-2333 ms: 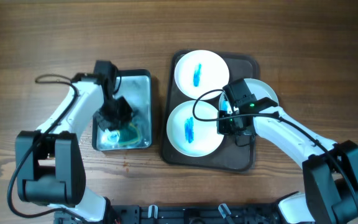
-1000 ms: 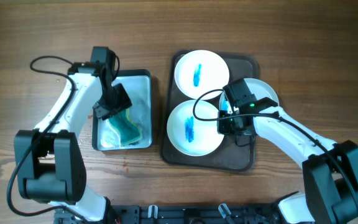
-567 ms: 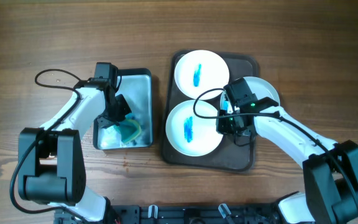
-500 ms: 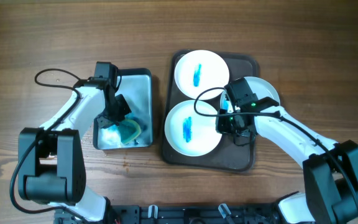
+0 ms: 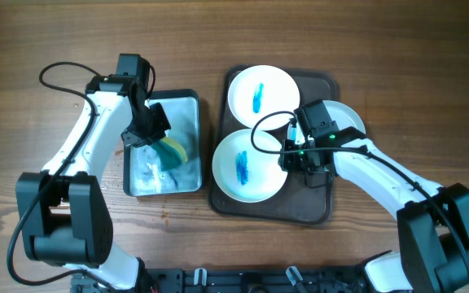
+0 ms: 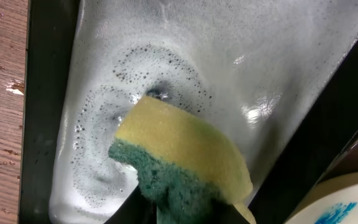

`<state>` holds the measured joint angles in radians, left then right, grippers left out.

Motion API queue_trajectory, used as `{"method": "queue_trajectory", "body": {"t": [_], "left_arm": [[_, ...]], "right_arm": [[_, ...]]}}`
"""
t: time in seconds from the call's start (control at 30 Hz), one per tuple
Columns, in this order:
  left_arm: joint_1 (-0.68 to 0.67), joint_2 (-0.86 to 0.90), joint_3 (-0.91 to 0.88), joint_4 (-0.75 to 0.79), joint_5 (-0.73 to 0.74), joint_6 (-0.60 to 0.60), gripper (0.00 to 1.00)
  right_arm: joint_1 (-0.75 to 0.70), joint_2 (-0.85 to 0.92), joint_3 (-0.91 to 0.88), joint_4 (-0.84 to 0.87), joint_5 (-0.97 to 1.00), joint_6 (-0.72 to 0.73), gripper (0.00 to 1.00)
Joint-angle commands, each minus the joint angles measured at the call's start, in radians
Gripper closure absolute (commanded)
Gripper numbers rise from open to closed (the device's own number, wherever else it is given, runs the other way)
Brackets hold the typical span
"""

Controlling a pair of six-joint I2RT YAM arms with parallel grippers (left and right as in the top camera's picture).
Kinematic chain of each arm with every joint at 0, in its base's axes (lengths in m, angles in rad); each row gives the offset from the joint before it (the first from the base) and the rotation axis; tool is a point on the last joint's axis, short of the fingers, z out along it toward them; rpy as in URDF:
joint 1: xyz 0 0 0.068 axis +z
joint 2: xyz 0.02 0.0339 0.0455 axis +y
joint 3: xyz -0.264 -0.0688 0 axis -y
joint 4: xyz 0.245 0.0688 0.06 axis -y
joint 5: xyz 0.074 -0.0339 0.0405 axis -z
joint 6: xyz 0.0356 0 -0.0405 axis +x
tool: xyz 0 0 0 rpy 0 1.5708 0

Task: Clean dirty plates on tray and stack at the side

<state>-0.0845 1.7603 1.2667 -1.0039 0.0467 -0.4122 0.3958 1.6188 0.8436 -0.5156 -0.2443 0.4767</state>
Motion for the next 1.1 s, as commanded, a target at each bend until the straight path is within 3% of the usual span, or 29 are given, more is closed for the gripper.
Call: {"method": "queue_trajectory", "body": {"t": [0.0,0.27,0.43,0.53,0.63,0.7,0.83,0.9,1.07], "left_arm": [[-0.008,0.009,0.007,-0.007,-0.005,0.035,0.8],[-0.064,0.011,-0.077,0.061,-0.032,0.038,0.37],[-0.102,0.011,-0.144,0.081,-0.035,-0.093,0.42],[-0.101,0.011,-0.18,0.11,-0.037,-0.256,0.53],[-0.101,0.011,-0.235,0.192,-0.037,-0.361,0.53],[-0.098,0.011,-0.263,0.244,-0.038,-0.401,0.53],[-0.095,0.01,-0.267,0.257,-0.012,-0.433,0.63],[-0.087,-0.004,-0.246,0.202,0.061,-0.433,0.57],[-0.06,-0.059,-0.201,0.123,0.051,-0.422,0.45]], "right_arm": [[0.0,0.012,-0.003,-0.025,0.125,-0.109,0.71],[0.0,0.012,-0.003,-0.027,0.169,-0.103,0.71],[0.0,0.012,-0.003,-0.03,0.169,-0.103,0.71],[0.0,0.012,-0.003,-0.029,0.169,-0.102,0.71],[0.0,0.012,-0.003,-0.029,0.166,-0.102,0.71],[0.0,0.012,-0.003,-0.03,0.166,-0.103,0.71],[0.0,0.012,-0.003,-0.036,0.166,-0.103,0.71],[0.0,0.012,-0.003,-0.041,0.166,-0.103,0.71],[0.0,0.012,-0.003,-0.046,0.166,-0.1,0.7]]}}
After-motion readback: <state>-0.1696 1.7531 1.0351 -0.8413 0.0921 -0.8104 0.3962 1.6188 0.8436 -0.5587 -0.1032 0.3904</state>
